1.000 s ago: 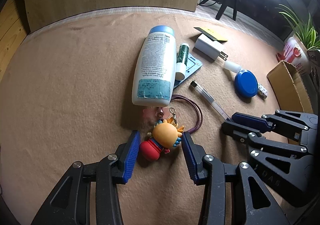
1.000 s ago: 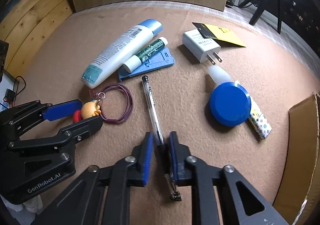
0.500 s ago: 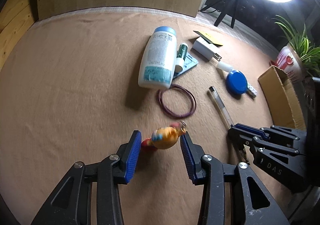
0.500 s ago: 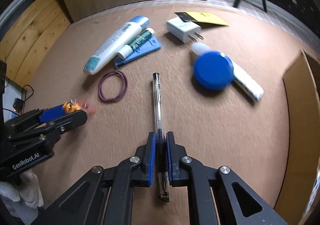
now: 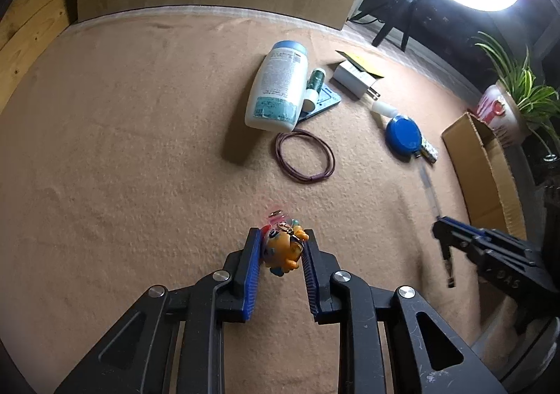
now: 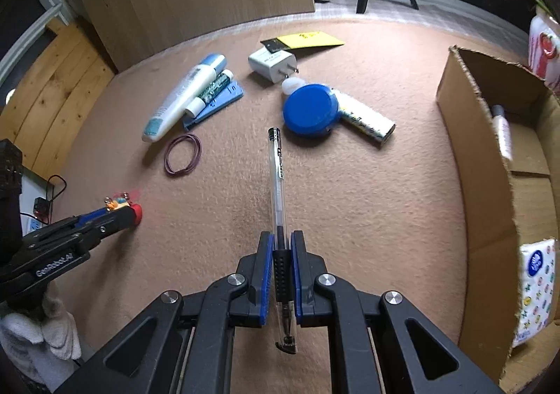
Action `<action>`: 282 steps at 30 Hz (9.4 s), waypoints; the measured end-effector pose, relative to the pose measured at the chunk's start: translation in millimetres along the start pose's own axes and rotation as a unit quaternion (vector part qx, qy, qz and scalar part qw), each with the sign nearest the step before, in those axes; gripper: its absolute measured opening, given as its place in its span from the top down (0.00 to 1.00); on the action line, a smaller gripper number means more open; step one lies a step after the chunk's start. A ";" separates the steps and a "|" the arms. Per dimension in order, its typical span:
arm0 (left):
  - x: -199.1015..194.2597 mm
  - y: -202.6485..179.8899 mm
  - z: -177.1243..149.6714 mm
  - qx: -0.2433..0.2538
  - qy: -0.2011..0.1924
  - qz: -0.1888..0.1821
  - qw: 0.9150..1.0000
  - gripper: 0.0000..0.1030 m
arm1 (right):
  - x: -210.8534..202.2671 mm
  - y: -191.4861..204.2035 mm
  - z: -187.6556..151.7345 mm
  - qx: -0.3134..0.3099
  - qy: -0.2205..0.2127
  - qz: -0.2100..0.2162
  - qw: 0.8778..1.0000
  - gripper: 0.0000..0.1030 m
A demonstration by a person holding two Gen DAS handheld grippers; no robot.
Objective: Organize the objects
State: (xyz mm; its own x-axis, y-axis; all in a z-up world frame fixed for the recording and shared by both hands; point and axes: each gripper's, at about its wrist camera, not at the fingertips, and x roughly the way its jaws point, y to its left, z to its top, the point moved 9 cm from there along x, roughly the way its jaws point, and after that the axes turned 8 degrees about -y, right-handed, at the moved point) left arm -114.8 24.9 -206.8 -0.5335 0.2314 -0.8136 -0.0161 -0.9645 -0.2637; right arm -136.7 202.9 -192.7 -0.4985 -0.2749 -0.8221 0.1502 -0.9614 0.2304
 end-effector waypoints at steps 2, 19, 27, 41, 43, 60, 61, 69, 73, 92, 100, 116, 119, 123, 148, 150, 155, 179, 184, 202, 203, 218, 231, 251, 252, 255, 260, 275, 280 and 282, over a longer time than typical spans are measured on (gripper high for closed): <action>-0.4 0.4 -1.1 -0.004 0.001 0.000 1.000 0.77 | -6.0 -3.8 -1.2 0.005 -0.004 0.002 1.000 0.91; -19.8 -117.3 29.2 0.057 -0.026 -0.092 0.994 0.77 | -96.7 -76.5 16.5 0.034 -0.085 -0.049 0.995 0.91; -15.7 -208.4 38.9 0.113 -0.032 -0.143 0.983 0.77 | -132.4 -151.3 11.6 0.086 -0.111 -0.102 0.985 0.91; 3.1 -340.4 28.7 0.180 -0.022 -0.199 0.963 0.76 | -134.7 -206.9 3.9 0.113 -0.107 -0.121 0.980 0.91; 8.0 -346.7 27.9 0.184 -0.021 -0.196 0.963 0.76 | -133.1 -208.4 4.5 0.111 -0.105 -0.121 0.981 0.91; 19.1 -316.8 43.0 0.166 -0.028 -0.160 0.973 0.42 | -135.1 -201.7 8.1 0.114 -0.113 -0.115 0.980 0.43; 19.2 -312.5 43.6 0.163 -0.027 -0.157 0.974 0.42 | -134.3 -199.7 8.5 0.115 -0.113 -0.112 0.980 0.43; 17.6 -264.7 54.4 0.143 -0.033 -0.125 0.981 0.42 | -127.6 -176.3 13.5 0.118 -0.110 -0.091 0.983 0.43; 16.9 -228.2 67.7 0.125 -0.039 -0.100 0.986 0.42 | -126.7 -162.3 18.0 0.115 -0.113 -0.080 0.984 0.43; 47.1 -44.9 139.9 0.028 -0.032 0.014 0.999 0.43 | -109.7 -117.8 29.2 0.095 -0.101 -0.050 0.989 0.43; 74.8 -19.1 153.9 0.024 -0.010 0.037 0.999 0.43 | -111.4 -122.5 22.7 0.104 -0.096 -0.057 0.988 0.43; 64.2 39.2 140.3 0.007 -0.008 0.077 0.997 0.60 | -95.5 -83.7 31.0 0.073 -0.082 -0.028 0.994 0.43; 53.7 53.7 132.3 -0.004 -0.013 0.081 0.997 0.60 | -88.5 -66.8 35.0 0.058 -0.077 -0.016 0.995 0.43; 35.8 69.9 114.1 -0.021 -0.018 0.081 0.996 0.60 | -77.5 -40.2 40.1 0.035 -0.070 0.002 0.997 0.43; -20.3 101.0 31.4 -0.090 0.002 -0.034 0.995 0.60 | 16.7 112.8 35.2 -0.012 0.038 0.144 0.989 0.43; -19.2 95.6 25.2 -0.094 0.008 -0.048 0.994 0.62 | 25.1 117.9 35.2 -0.006 0.046 0.148 0.988 0.43; -22.0 85.5 17.9 -0.075 0.008 -0.048 0.996 0.62 | 42.4 129.6 35.4 -0.008 0.061 0.146 0.987 0.43; 6.1 76.2 42.2 -0.028 0.024 -0.053 0.998 0.55 | 98.9 183.1 42.7 0.004 0.122 0.166 0.979 0.66; 4.8 72.2 39.6 -0.047 0.021 -0.060 0.997 0.55 | 88.5 177.5 42.8 0.010 0.114 0.167 0.979 0.69; -23.4 -59.4 66.3 0.025 -0.021 -0.114 0.993 0.56 | -12.6 76.0 66.0 0.078 -0.003 0.133 0.988 0.69; -23.3 -70.3 67.2 0.032 -0.021 -0.118 0.992 0.56 | -18.2 66.2 66.7 0.082 -0.010 0.128 0.988 0.69; -7.0 -242.9 50.1 0.124 0.005 -0.208 0.970 0.56 | -90.0 -86.3 59.6 0.162 -0.084 0.040 0.982 0.69; 21.2 -361.2 45.2 0.179 0.015 -0.248 0.952 0.56 | -122.2 -185.4 65.9 0.190 -0.121 -0.018 0.974 0.69; 20.2 -302.4 58.3 0.167 0.007 -0.195 0.966 0.34 | -131.6 -165.9 55.9 0.136 -0.162 -0.055 0.976 0.37; 19.5 -293.2 58.5 0.164 0.008 -0.191 0.968 0.34 | -131.7 -161.2 56.7 0.132 -0.166 -0.052 0.976 0.37; 17.5 -269.9 58.7 0.155 0.008 -0.180 0.971 0.34 | -133.7 -148.0 60.4 0.118 -0.178 -0.046 0.976 0.37; 17.7 -222.9 59.6 0.143 0.010 -0.154 0.978 0.34 | -120.1 -120.5 64.7 0.091 -0.153 -0.025 0.984 0.37; 44.3 -65.4 101.4 0.055 0.011 -0.066 0.996 0.35 | -33.0 -48.5 93.6 0.073 -0.043 0.065 0.994 0.37; 66.2 -43.0 124.9 0.049 0.018 -0.051 0.997 0.35 | 8.9 -38.1 113.8 0.079 -0.006 0.066 0.995 0.38; 74.4 -38.5 134.7 0.048 0.020 -0.047 0.998 0.38 | 25.5 -34.2 120.6 0.073 0.007 0.061 0.995 0.38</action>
State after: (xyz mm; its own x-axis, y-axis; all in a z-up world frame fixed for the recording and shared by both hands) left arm -267.8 62.0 -187.4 -0.4909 0.3249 -0.8084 -0.1459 -0.9454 -0.2914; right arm -257.5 227.7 -158.7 -0.4717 -0.3910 -0.7903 0.0825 -0.9120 0.4019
